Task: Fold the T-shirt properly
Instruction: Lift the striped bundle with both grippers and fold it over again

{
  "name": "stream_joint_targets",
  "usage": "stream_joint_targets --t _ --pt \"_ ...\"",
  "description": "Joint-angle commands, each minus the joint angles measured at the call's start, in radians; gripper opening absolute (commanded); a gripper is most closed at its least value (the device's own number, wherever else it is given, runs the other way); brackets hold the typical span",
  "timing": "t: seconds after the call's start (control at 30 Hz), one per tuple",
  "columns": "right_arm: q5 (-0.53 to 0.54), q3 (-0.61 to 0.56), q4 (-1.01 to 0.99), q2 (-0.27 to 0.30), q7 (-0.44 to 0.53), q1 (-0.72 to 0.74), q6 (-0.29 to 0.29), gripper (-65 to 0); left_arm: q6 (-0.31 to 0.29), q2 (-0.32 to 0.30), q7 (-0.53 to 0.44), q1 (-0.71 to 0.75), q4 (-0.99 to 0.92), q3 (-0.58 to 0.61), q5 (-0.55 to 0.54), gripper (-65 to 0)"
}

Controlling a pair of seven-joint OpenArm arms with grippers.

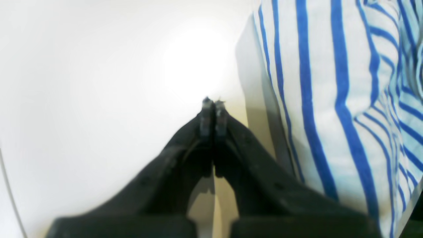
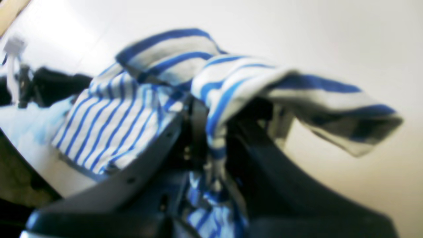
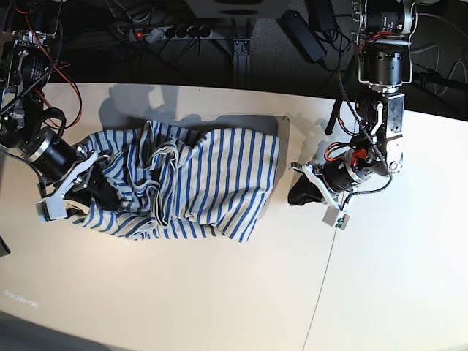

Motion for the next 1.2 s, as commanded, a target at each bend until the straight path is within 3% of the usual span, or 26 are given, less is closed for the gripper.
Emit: stream_joint_targets --t 0.0,0.17,0.3,0.4,0.6,0.87,1.1,1.17 --pt "0.004 -0.016 0.024 0.016 0.033 0.019 0.060 -65.0 -0.009 -0.004 0.035 0.002 0.000 0.011 0.020 -65.0" --pt "-0.106 -0.180 0.038 0.016 0.032 0.093 0.060 -65.0 -0.009 0.023 0.069 0.012 0.000 0.085 0.003 -65.0" --pt "-0.294 -0.370 0.068 0.015 0.016 0.163 0.060 -65.0 -0.009 0.064 0.069 0.036 0.000 0.141 0.001 -65.0" --pt "-0.430 -0.529 0.069 0.010 -0.023 0.203 0.059 -65.0 -0.009 0.100 0.069 0.039 0.000 0.150 0.001 -65.0" --pt "-0.584 -0.762 0.101 -0.018 -0.028 0.209 0.048 -65.0 -0.009 0.172 0.069 0.038 0.000 0.150 0.001 -65.0" --pt "-0.648 -0.808 0.131 -0.081 -0.006 0.212 0.048 -65.0 -0.009 0.202 0.079 0.038 0.000 0.150 -0.014 -65.0" --pt "-0.709 -0.807 0.119 -0.086 0.001 0.276 0.048 -65.0 -0.009 0.204 0.218 0.038 0.000 0.150 -0.287 -65.0" --pt "-0.706 -0.807 0.095 -0.086 0.006 0.303 0.048 -65.0 -0.009 0.216 0.234 0.038 0.000 0.150 -0.313 -65.0"
